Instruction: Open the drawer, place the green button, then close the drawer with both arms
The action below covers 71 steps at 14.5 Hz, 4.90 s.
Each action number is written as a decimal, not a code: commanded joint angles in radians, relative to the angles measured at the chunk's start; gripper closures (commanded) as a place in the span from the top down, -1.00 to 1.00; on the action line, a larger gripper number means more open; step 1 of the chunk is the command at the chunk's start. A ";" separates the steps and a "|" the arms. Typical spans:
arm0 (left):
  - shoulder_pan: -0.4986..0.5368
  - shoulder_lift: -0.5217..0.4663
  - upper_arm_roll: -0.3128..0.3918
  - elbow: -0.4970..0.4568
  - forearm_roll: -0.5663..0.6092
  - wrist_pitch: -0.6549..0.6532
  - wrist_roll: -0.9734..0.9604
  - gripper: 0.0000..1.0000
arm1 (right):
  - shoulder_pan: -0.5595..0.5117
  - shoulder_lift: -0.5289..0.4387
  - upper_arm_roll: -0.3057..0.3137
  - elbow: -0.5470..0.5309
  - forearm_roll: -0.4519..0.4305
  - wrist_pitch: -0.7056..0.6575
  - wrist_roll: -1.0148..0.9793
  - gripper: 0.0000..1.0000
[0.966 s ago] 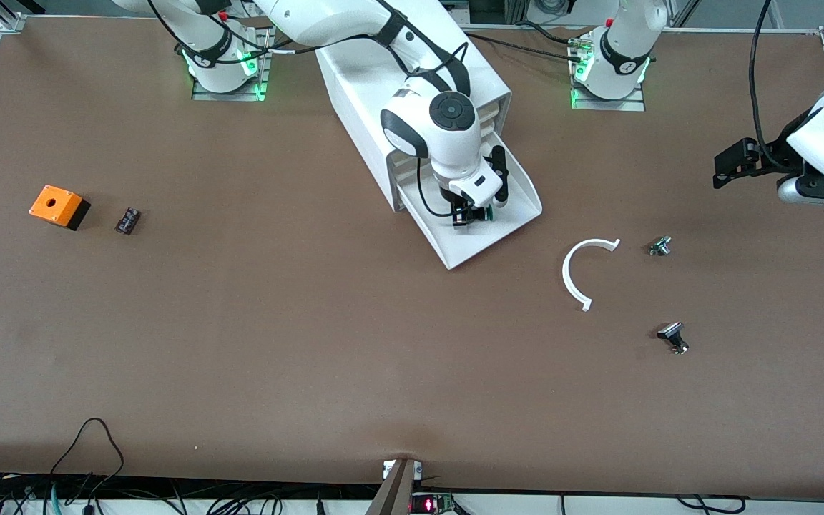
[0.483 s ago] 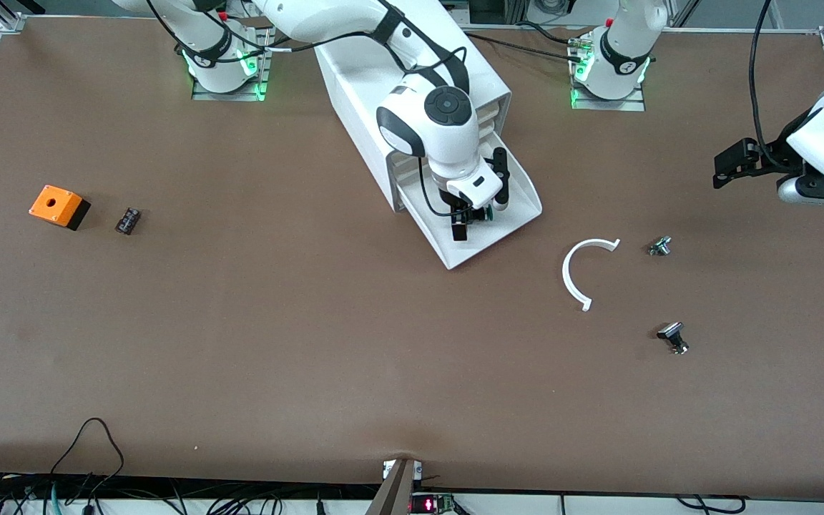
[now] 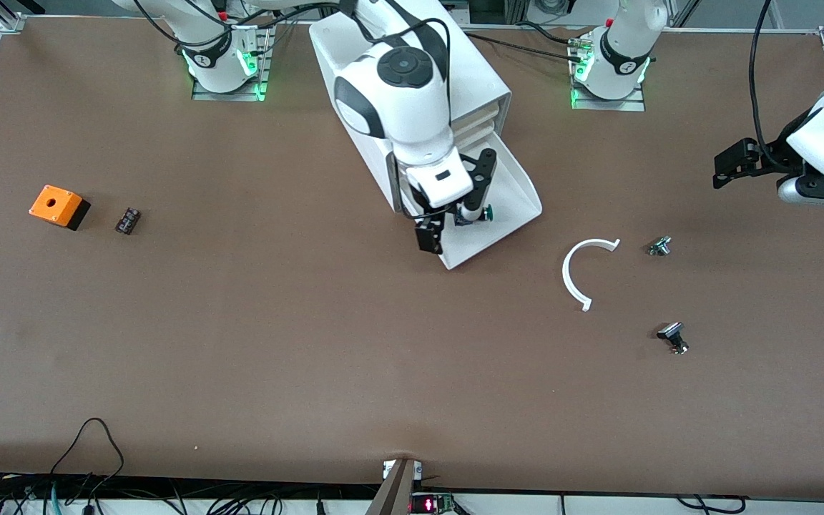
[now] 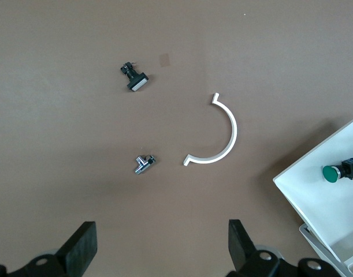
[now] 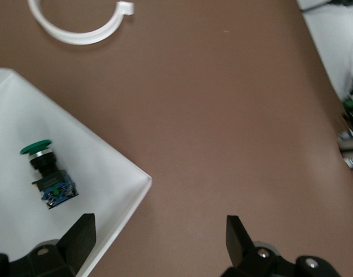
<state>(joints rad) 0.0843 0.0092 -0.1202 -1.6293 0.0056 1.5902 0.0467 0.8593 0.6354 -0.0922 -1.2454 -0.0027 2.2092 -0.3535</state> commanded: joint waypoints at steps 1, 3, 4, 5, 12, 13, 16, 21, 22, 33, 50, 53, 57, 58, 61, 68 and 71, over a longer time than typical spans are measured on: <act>0.000 0.018 -0.006 0.034 0.004 -0.022 -0.011 1.00 | -0.029 -0.028 0.003 -0.019 0.050 -0.020 0.155 1.00; -0.003 0.018 -0.006 0.034 0.005 -0.024 -0.005 1.00 | -0.066 -0.034 0.000 -0.022 0.050 -0.068 0.273 1.00; -0.006 0.018 -0.007 0.034 0.005 -0.024 -0.005 1.00 | -0.087 -0.036 0.000 -0.028 0.052 -0.089 0.345 1.00; -0.006 0.018 -0.007 0.034 0.005 -0.024 -0.004 1.00 | -0.109 -0.039 -0.003 -0.034 0.053 -0.101 0.443 1.00; -0.006 0.089 -0.007 0.117 0.008 -0.039 0.001 1.00 | -0.249 -0.074 -0.035 -0.083 0.044 -0.346 0.764 1.00; -0.008 0.095 -0.007 0.130 0.008 -0.053 0.001 1.00 | -0.281 -0.088 -0.035 -0.100 0.043 -0.389 0.777 1.00; -0.018 0.156 -0.009 0.146 0.017 -0.049 0.005 1.00 | -0.429 -0.161 -0.040 -0.169 0.041 -0.437 0.774 1.00; -0.066 0.192 -0.010 0.161 0.048 0.051 0.007 1.00 | -0.634 -0.304 -0.031 -0.238 0.055 -0.414 0.628 1.00; -0.066 0.208 -0.010 0.154 0.051 0.066 0.006 1.00 | -0.650 -0.327 -0.023 -0.253 0.055 -0.416 0.624 1.00; -0.141 0.350 -0.075 -0.113 -0.026 0.405 -0.500 1.00 | -0.807 -0.462 0.065 -0.376 0.039 -0.384 0.527 1.00; -0.313 0.500 -0.176 -0.291 -0.166 0.622 -0.981 1.00 | -0.813 -0.454 0.008 -0.373 -0.025 -0.413 0.398 1.00; -0.313 0.488 -0.211 -0.329 -0.239 0.613 -0.972 1.00 | -0.809 -0.480 0.012 -0.373 -0.022 -0.445 0.392 1.00; -0.313 0.471 -0.292 -0.385 -0.243 0.606 -0.979 1.00 | -0.812 -0.513 0.008 -0.396 -0.023 -0.445 0.357 1.00; -0.314 0.460 -0.314 -0.403 -0.245 0.606 -0.979 1.00 | -0.812 -0.511 0.011 -0.396 -0.022 -0.441 0.357 1.00; -0.313 0.445 -0.377 -0.428 -0.307 0.590 -0.981 1.00 | -0.812 -0.534 0.011 -0.401 -0.019 -0.450 0.357 1.00; -0.279 0.430 -0.374 -0.420 -0.329 0.576 -0.962 1.00 | -0.848 -0.565 0.025 -0.445 -0.017 -0.428 0.355 1.00; -0.206 0.385 -0.282 -0.347 -0.329 0.567 -0.816 1.00 | -0.881 -0.571 0.063 -0.442 -0.017 -0.437 0.355 1.00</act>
<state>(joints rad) -0.1742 0.4590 -0.4520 -2.0052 -0.3002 2.1949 -0.8864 0.0156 0.0995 -0.0702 -1.6554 -0.0130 1.7658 0.0166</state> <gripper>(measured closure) 0.000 0.000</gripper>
